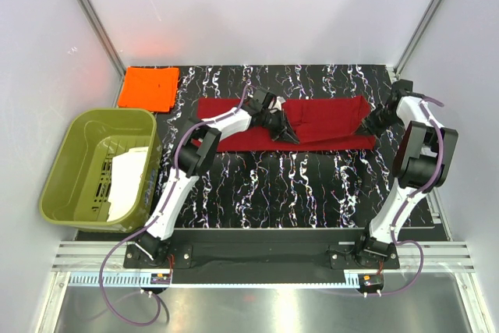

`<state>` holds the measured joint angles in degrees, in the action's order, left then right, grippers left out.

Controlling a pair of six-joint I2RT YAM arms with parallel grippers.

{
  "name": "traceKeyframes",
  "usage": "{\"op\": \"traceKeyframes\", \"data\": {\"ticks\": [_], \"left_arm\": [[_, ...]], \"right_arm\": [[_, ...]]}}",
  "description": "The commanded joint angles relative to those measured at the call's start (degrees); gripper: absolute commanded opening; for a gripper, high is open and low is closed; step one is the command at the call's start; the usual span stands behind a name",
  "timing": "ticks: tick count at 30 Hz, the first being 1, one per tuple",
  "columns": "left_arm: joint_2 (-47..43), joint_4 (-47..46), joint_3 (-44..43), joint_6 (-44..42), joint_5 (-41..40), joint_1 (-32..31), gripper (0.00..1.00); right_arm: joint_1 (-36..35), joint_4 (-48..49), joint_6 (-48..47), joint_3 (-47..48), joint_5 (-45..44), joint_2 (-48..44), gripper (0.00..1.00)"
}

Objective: Fold and stack the t-shirts
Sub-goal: Fold the tshirt

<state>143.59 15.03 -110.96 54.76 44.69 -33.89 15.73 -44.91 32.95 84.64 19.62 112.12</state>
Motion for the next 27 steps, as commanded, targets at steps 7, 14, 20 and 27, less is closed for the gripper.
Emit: {"op": "traceKeyframes", "data": {"ticks": [7, 14, 20, 27], "left_arm": [[-9.55, 7.99, 0.04, -12.56, -2.39, 2.16, 0.40], [-7.72, 3.08, -3.90, -13.73, -3.47, 4.01, 0.24], [-5.16, -2.02, -3.48, -10.99, -4.34, 1.20, 0.03], [-3.05, 0.01, -5.77, -10.73, -12.86, -2.67, 0.00]], "right_arm": [[0.27, -3.70, -2.71, 0.08, -9.06, -3.31, 0.21], [0.27, -4.14, -3.77, 4.65, -7.49, -3.39, 0.40], [0.18, -2.83, -2.28, 6.59, -6.26, -4.01, 0.40], [0.18, -0.36, -0.78, 5.71, -3.71, -3.66, 0.39]]}}
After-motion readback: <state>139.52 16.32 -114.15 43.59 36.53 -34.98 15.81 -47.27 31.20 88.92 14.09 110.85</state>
